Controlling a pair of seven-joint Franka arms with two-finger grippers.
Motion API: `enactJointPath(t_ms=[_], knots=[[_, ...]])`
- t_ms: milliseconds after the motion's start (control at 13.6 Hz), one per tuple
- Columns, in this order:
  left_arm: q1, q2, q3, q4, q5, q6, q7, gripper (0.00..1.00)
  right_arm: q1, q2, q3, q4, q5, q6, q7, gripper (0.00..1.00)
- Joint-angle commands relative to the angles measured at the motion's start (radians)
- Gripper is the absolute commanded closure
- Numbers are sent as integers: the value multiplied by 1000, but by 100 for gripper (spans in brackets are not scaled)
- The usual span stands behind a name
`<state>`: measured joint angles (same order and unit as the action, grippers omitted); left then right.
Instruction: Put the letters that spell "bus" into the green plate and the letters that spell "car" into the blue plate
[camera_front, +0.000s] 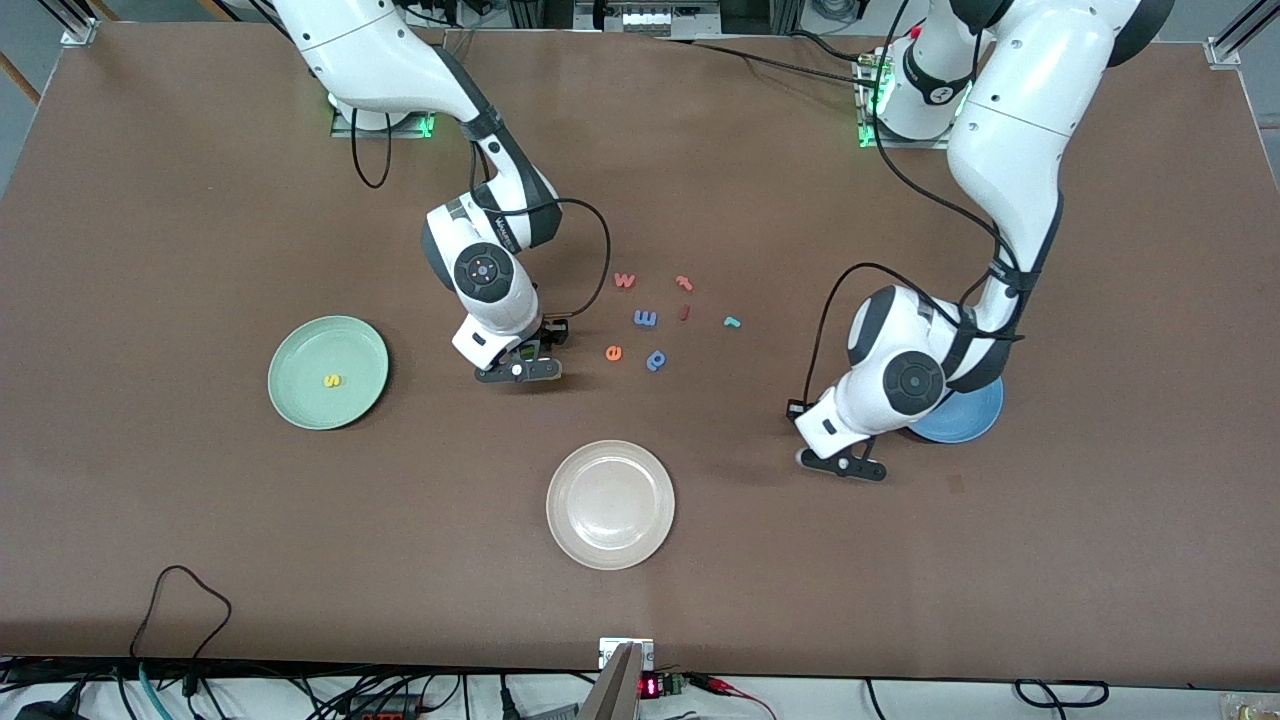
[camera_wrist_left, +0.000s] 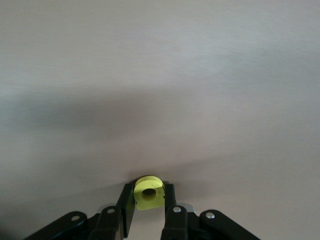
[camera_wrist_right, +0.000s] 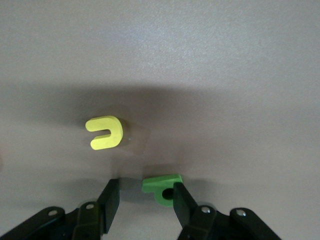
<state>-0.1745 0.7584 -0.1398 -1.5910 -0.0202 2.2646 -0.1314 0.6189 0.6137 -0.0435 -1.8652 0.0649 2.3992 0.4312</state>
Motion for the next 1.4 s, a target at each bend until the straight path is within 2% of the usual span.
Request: enactJointPath(t_ms=[0,147,294,515,809,882,956,1029,1103,1176,1324], knots=[[91,-91,0,-3,22,-152,7,81,-7,8,-3,18,12,3,-11,46],[154,-126,2,-3,23,-249,10,81,-11,3,-3,18,12,2,-15,46],[211,-134,2,-23,25,-289,12,81,-11,-2,-3,27,12,-3,-14,47],[243,-136,2,-105,91,-261,30,81,-13,3,-3,23,12,-3,-9,47],[274,-133,2,-173,108,-212,32,79,-15,6,-3,17,10,-5,-11,47],[279,-131,0,-190,108,-191,30,75,-13,8,-3,17,10,-5,-9,47],[280,-130,0,-190,108,-189,30,64,-13,9,-3,15,10,-5,-9,47],[280,-131,0,-185,108,-194,30,36,-13,9,-3,11,10,-5,-9,47],[280,-137,-4,-175,108,-198,30,22,-11,9,-3,5,10,-5,-9,47],[280,-161,-9,-172,108,-207,36,15,-11,8,-1,3,10,-5,-9,47],[268,-223,-41,-170,108,-265,42,15,-11,8,-3,1,10,-5,-9,49]])
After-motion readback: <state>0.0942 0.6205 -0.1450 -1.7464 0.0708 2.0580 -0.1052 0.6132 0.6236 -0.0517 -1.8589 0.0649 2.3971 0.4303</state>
